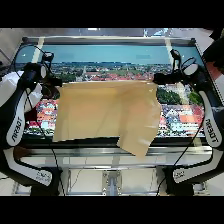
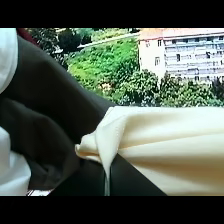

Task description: Fold the shirts.

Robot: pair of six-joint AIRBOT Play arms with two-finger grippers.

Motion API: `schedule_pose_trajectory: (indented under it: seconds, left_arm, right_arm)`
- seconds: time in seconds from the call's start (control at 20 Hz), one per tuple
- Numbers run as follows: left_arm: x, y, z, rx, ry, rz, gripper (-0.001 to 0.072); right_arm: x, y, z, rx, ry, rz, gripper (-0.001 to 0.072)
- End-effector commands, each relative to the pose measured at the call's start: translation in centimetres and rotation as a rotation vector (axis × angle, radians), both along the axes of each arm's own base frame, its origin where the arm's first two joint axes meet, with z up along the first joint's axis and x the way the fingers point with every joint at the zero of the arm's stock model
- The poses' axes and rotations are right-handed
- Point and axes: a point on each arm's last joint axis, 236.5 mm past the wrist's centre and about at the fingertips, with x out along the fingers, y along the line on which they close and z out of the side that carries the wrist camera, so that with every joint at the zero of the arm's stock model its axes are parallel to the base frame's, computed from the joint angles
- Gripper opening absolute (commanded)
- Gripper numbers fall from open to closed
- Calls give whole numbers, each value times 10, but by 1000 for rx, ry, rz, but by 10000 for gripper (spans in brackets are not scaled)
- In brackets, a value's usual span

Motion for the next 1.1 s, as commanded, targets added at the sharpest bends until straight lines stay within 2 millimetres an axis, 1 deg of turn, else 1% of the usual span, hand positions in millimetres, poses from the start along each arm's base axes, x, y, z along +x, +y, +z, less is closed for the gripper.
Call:
schedule_pose_trajectory:
  seconds: [0.0, 0.1, 0.2, 0.25, 0.35, 0.45, 0.55, 0.65, 0.75, 0.9, 1.0, 1.05]
  left_arm:
    - [22, -2, -14, -7, -65, -5, 9]
    - [22, 3, 5, 4, -96, 0, 9]
    - [14, 8, 24, 6, -103, 16, 9]
    - [7, 10, 30, 8, -89, 26, 8]
    - [-13, 14, 29, 13, -15, 54, 9]
    - [-30, 14, 19, 14, 60, 66, 9]
    - [-45, 9, -1, 3, 123, 66, 9]
    - [-63, 1, -26, -29, 188, 66, 9]
    - [-79, 1, -46, -26, 239, 65, 9]
    - [-92, 3, -62, -25, 285, 70, 9]
    - [-96, 1, -70, -29, 308, 70, 9]
    - [-98, -1, -75, -34, 320, 69, 8]
  right_arm:
    - [31, -4, -23, -46, -83, -56, 13]
    - [19, -13, -16, -126, -63, -9, 12]
    - [-4, -25, -6, -232, -12, 57, 12]
    - [-18, -30, -3, -274, 26, 86, 12]
    - [-41, -32, 1, -300, 94, 123, 12]
    - [-61, -31, -6, -298, 174, 154, 12]
    - [-71, -28, -18, -288, 214, 163, 12]
    - [-83, -24, -35, -279, 256, 175, 12]
    - [-97, -19, -55, -265, 303, 185, 12]
    - [-127, -14, -89, -243, 397, 200, 12]
    - [-137, -14, -104, -242, 419, 197, 13]
    - [-138, -15, -107, -244, 417, 193, 13]
